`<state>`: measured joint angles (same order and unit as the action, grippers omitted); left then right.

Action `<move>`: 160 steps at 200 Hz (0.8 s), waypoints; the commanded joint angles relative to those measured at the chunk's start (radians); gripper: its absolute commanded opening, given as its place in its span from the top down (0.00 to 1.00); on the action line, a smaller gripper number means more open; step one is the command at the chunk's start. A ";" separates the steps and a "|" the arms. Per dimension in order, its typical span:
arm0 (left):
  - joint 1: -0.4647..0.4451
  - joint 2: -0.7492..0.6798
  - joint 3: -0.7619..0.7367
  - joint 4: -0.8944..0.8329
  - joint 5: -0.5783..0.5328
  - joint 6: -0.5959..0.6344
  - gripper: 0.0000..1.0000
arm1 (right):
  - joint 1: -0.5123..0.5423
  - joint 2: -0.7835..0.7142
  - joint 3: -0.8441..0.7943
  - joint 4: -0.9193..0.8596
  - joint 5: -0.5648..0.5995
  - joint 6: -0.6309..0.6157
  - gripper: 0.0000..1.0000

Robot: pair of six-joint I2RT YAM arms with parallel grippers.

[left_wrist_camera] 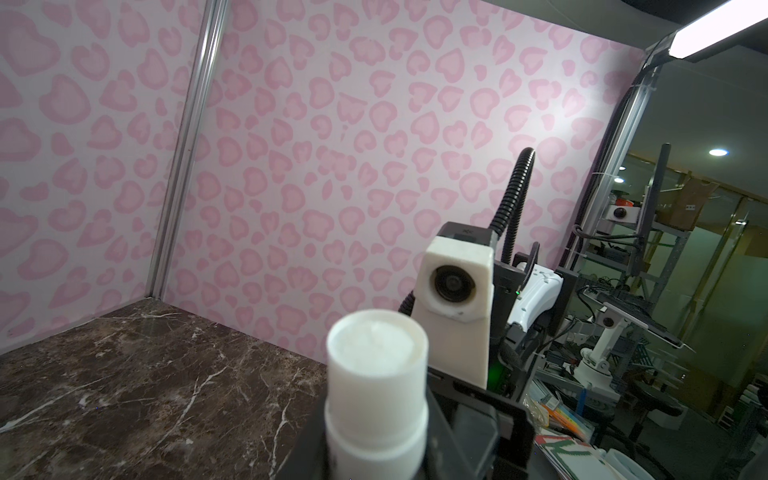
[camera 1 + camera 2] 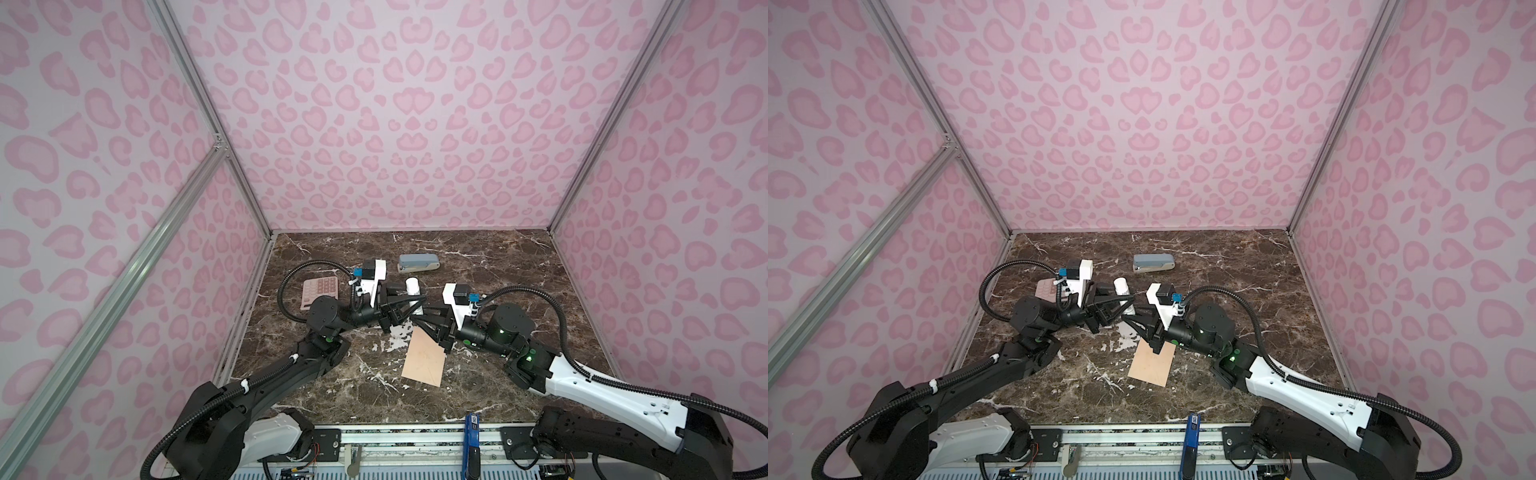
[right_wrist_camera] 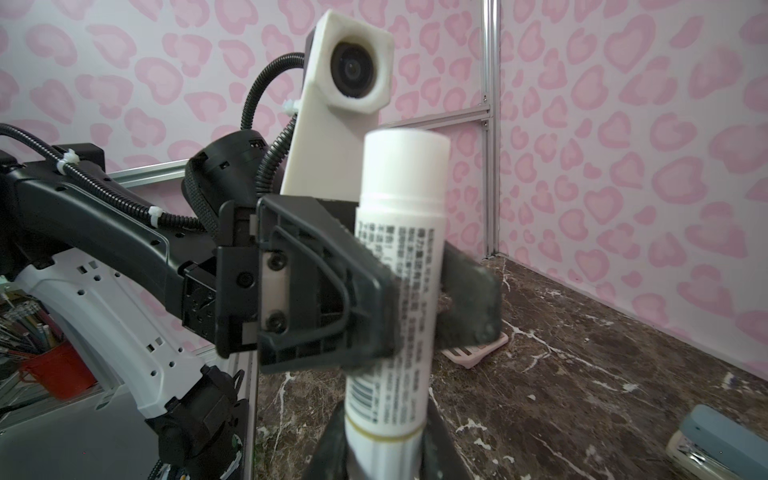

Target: Place the letter into the envelope and seal it

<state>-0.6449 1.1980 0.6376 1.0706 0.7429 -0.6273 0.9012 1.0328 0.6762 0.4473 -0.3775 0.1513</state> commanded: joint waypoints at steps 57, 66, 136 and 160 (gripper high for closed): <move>-0.064 -0.055 0.013 -0.209 -0.197 0.161 0.96 | 0.141 -0.032 -0.015 0.047 0.449 -0.210 0.86; -0.074 -0.055 0.016 -0.221 -0.215 0.171 0.96 | 0.159 -0.027 -0.013 0.049 0.494 -0.224 0.86; -0.114 -0.054 0.008 -0.223 -0.310 0.202 0.96 | 0.272 0.032 -0.005 0.125 0.816 -0.231 0.88; -0.121 -0.046 0.009 -0.212 -0.327 0.203 0.96 | 0.336 0.078 0.019 0.152 0.950 -0.279 0.88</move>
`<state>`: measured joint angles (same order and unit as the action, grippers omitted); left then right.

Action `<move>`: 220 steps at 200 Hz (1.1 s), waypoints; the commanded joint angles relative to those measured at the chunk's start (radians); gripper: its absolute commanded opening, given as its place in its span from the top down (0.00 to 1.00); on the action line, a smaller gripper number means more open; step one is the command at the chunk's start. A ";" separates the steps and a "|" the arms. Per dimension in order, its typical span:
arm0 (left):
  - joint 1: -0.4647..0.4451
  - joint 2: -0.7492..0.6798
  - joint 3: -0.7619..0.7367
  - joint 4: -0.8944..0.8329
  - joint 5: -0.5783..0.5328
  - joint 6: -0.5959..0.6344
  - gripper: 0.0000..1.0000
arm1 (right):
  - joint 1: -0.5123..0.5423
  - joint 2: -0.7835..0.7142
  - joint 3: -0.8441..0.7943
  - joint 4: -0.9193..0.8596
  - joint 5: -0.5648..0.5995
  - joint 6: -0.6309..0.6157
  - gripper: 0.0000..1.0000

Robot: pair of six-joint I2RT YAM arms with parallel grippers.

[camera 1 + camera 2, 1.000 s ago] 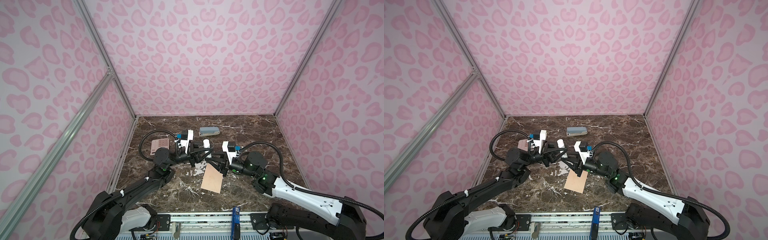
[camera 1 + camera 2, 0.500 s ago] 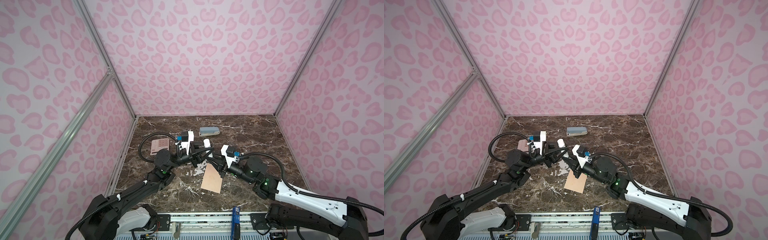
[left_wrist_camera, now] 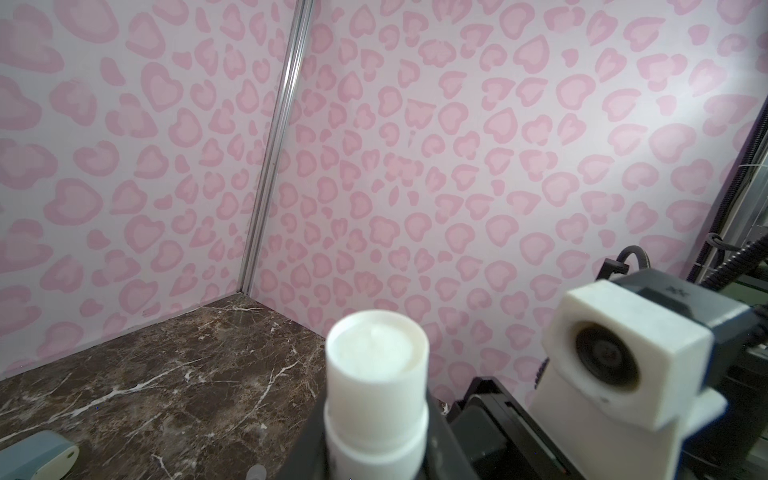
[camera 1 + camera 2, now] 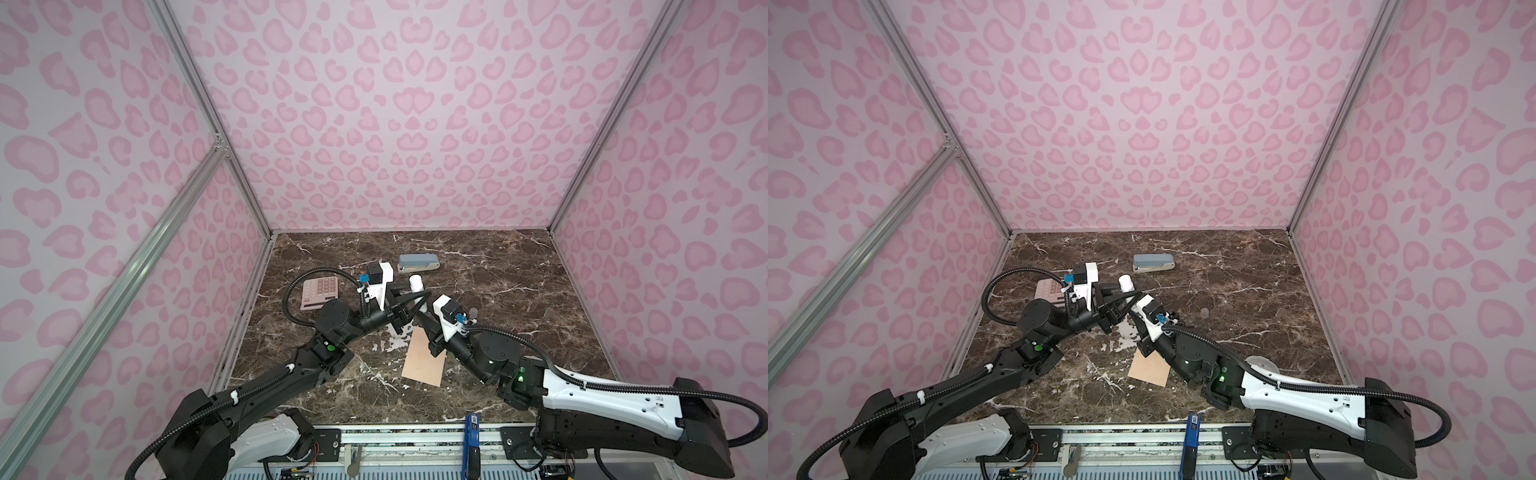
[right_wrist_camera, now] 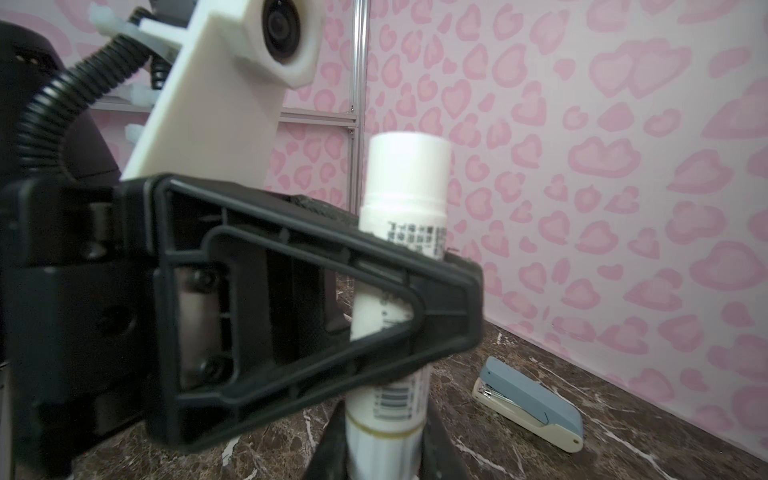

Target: Place the letter into the envelope and seal it

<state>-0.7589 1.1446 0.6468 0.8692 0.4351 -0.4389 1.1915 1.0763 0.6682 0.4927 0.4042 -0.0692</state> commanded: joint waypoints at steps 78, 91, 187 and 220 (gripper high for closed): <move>-0.013 0.027 -0.002 0.042 -0.034 -0.008 0.96 | 0.196 0.204 0.125 0.210 0.455 -0.200 0.87; -0.014 0.023 -0.002 0.036 -0.040 -0.003 0.96 | 0.207 0.217 0.133 0.215 0.460 -0.212 0.85; 0.019 -0.078 0.001 -0.117 -0.094 0.070 0.96 | 0.077 -0.008 -0.021 -0.022 0.061 -0.010 0.58; 0.045 -0.088 -0.008 -0.102 -0.052 0.050 0.96 | -0.063 -0.091 -0.055 -0.083 -0.293 0.060 0.59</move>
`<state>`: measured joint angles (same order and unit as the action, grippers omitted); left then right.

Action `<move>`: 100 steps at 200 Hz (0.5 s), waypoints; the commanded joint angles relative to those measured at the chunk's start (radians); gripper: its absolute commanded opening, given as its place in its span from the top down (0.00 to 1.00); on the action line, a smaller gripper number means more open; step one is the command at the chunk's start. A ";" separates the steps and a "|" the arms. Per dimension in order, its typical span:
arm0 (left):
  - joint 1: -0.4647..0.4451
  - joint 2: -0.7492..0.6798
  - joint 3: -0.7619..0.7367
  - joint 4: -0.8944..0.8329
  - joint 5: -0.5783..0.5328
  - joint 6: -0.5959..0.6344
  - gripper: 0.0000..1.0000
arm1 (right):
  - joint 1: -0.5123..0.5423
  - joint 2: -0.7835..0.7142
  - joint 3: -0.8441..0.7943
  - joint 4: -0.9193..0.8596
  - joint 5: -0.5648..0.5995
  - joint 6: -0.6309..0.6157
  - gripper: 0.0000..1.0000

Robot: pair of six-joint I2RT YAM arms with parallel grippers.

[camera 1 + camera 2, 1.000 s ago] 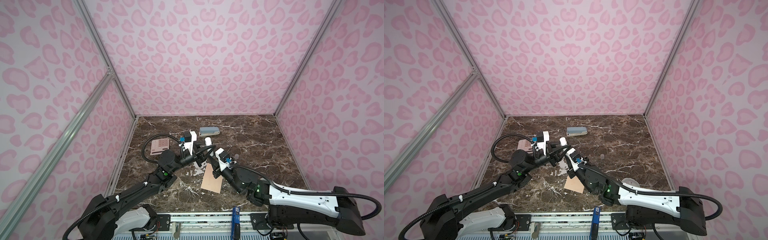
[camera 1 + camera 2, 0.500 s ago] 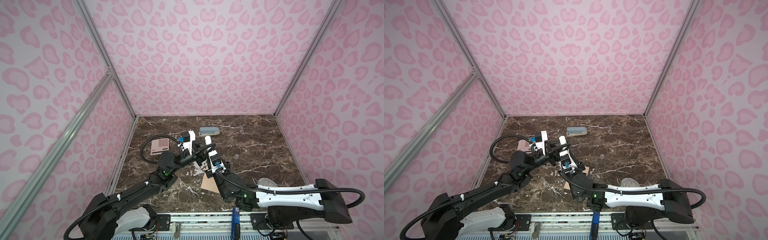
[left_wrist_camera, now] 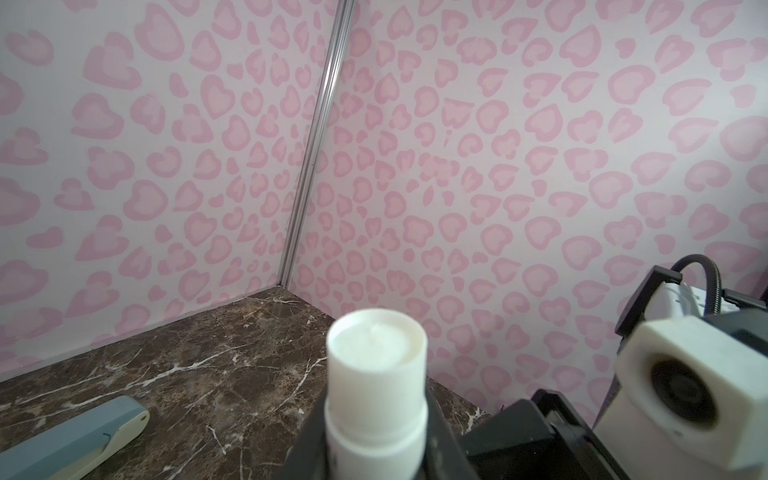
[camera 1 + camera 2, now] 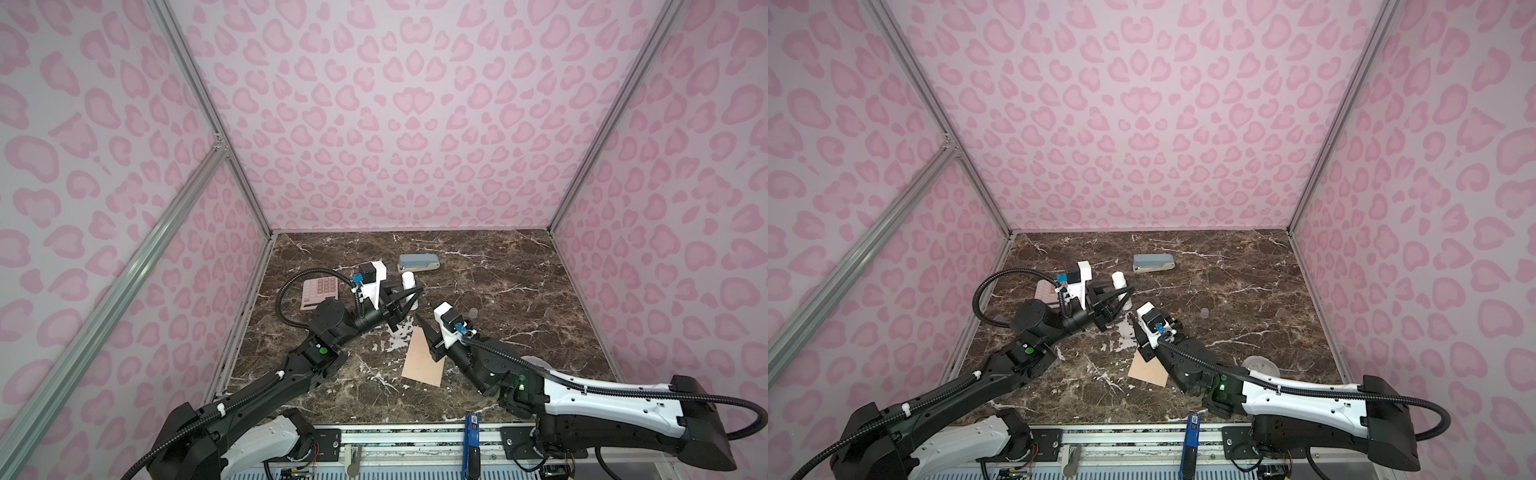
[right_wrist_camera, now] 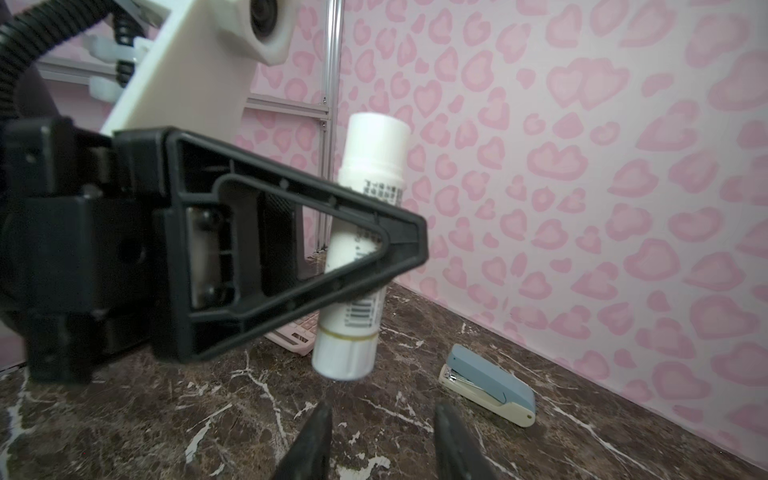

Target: Place the letter into the envelope and seal it

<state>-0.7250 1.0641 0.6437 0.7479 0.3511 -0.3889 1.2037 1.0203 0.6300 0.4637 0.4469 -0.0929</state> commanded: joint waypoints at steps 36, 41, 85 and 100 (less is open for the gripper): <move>0.045 0.017 -0.015 0.123 0.180 -0.078 0.96 | -0.243 -0.049 -0.015 -0.011 -0.709 0.222 0.61; 0.048 0.022 -0.016 0.141 0.200 -0.089 0.96 | -0.259 -0.043 -0.013 0.002 -0.743 0.242 0.61; 0.053 0.060 -0.014 0.238 0.286 -0.151 0.96 | -0.311 0.014 -0.008 0.089 -0.869 0.326 0.61; 0.053 0.071 -0.013 0.254 0.298 -0.161 0.96 | -0.312 0.027 -0.006 0.111 -0.883 0.334 0.61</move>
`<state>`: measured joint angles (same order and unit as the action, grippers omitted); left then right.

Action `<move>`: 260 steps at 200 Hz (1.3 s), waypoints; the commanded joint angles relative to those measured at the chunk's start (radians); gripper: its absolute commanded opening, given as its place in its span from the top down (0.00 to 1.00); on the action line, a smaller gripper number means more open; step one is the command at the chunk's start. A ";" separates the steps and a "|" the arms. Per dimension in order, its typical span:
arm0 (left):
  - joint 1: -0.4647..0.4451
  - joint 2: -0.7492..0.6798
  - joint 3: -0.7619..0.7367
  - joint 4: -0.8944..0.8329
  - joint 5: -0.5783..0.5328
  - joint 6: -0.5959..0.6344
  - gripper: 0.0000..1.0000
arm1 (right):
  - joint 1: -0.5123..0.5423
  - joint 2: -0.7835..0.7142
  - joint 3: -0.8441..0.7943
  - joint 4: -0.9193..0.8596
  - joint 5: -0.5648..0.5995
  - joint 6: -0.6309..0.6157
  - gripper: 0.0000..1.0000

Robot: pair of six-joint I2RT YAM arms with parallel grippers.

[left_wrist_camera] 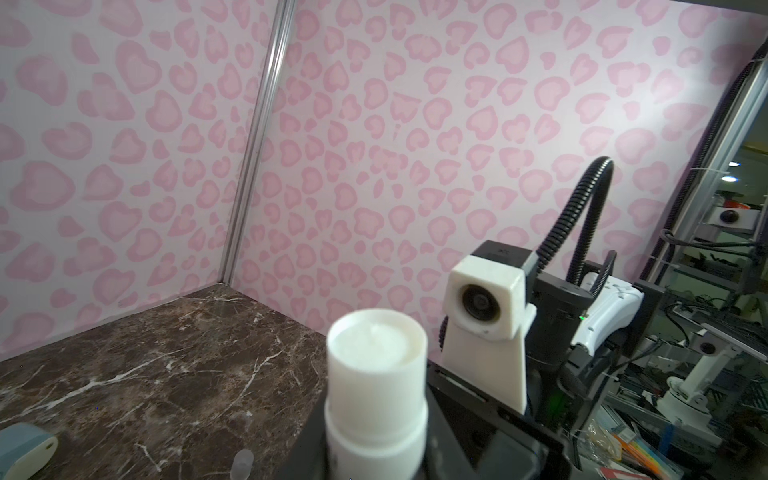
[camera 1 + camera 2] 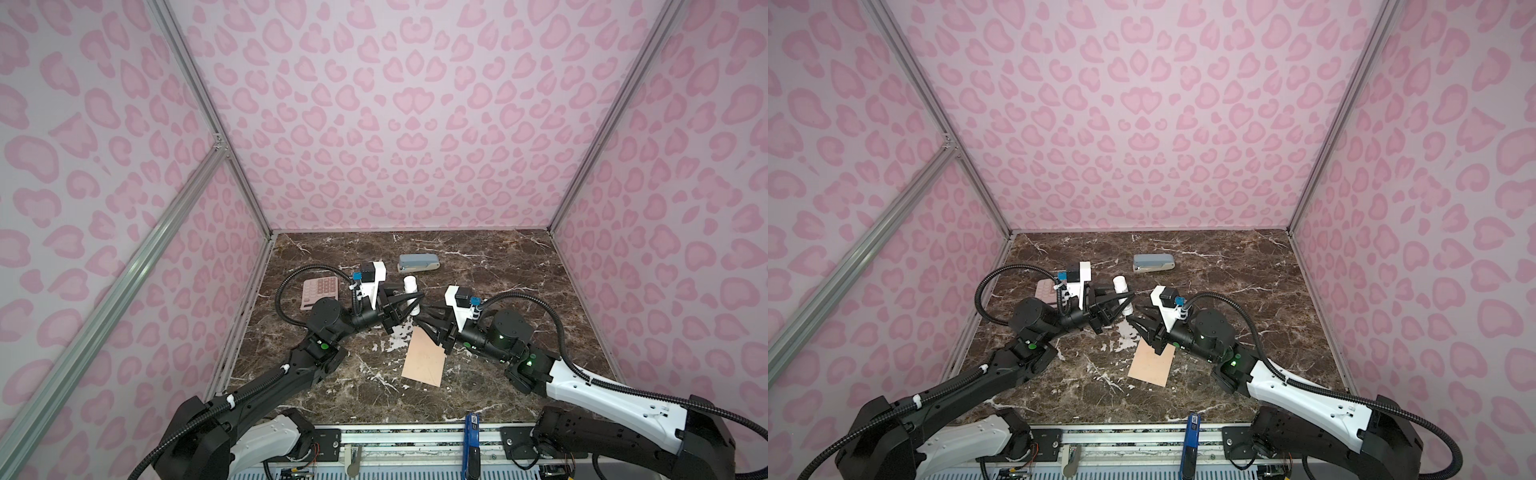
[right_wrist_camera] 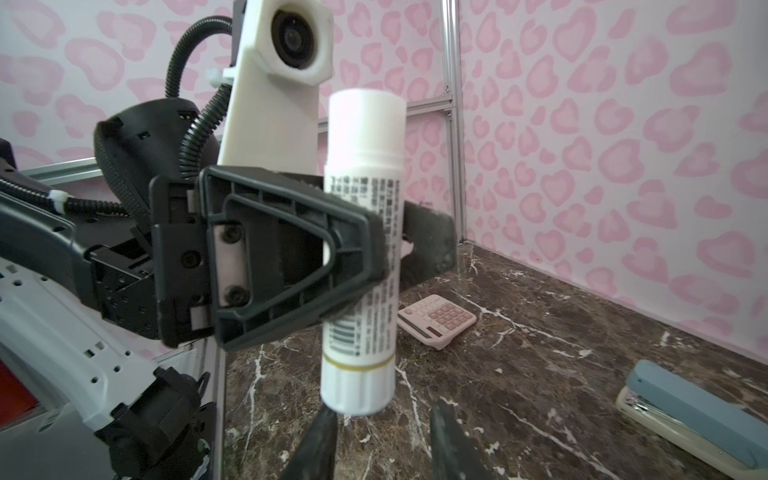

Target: Place the letter into the envelope and seal it

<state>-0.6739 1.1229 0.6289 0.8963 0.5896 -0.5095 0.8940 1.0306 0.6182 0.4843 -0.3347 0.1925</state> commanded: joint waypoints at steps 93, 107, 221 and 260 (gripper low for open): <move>0.002 0.040 -0.001 0.154 0.078 -0.068 0.96 | -0.004 0.037 0.033 0.112 -0.128 0.032 0.72; 0.002 0.040 -0.005 0.153 0.078 -0.069 0.96 | -0.003 0.037 0.035 0.110 -0.127 0.029 0.74; 0.002 0.072 -0.006 0.194 0.090 -0.097 0.96 | 0.000 0.025 0.042 0.084 -0.120 -0.004 0.69; 0.002 0.078 -0.005 0.199 0.090 -0.101 0.96 | 0.005 0.024 0.049 0.065 -0.111 -0.022 0.73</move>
<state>-0.6735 1.1954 0.6182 1.0801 0.6846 -0.6083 0.8925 1.0569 0.6571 0.5224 -0.4168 0.1967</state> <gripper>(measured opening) 0.279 0.294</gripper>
